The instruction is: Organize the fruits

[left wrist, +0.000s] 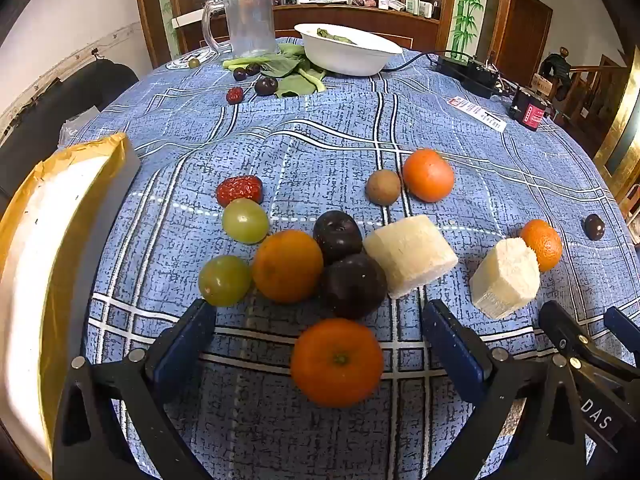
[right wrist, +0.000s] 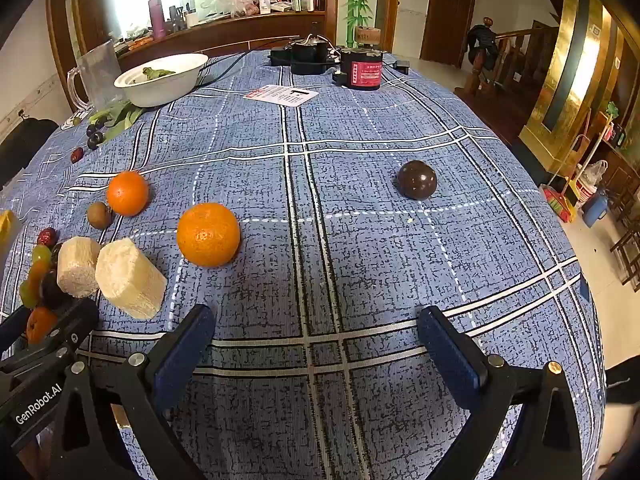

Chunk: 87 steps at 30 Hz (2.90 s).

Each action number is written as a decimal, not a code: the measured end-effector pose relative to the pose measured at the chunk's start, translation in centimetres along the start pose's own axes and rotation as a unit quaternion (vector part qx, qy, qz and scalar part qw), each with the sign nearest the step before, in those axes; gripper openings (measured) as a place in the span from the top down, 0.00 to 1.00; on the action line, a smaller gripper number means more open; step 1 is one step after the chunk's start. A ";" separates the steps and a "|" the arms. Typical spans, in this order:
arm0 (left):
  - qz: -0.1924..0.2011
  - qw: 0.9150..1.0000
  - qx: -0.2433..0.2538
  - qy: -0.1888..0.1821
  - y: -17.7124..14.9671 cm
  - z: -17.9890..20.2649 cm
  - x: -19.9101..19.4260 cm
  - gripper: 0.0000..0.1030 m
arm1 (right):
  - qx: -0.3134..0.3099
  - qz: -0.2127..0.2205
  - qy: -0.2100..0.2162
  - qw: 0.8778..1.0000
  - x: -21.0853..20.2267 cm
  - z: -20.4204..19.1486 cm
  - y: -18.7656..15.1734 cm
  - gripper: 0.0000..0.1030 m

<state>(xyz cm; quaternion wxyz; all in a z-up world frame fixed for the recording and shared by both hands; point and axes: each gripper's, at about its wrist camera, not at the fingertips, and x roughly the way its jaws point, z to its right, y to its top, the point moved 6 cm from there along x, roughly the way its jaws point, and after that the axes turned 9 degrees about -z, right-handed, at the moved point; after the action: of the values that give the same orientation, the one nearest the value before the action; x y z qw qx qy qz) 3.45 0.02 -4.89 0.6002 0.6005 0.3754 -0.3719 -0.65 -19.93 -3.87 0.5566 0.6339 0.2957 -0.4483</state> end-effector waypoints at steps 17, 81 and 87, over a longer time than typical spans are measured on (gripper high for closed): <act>0.000 1.000 -0.001 -0.001 0.0 0.0 0.0 0.00 | 0.000 0.000 0.000 1.000 0.0 0.0 0.0 0.01; 0.244 0.952 -0.177 -0.059 -7.1 -27.8 -23.6 0.00 | -0.161 0.071 0.035 0.984 -11.8 -21.3 -8.4 0.01; 0.245 0.945 -0.206 -0.061 -8.2 -30.6 -23.5 0.00 | -0.221 0.025 0.007 0.975 -8.4 -28.0 -9.4 0.01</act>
<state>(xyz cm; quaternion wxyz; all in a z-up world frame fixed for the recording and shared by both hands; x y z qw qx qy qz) -14.44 30.49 12.67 0.8049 0.5136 0.2479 -0.1638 -5.76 10.24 -1.06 0.6915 0.5055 0.3755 -0.3539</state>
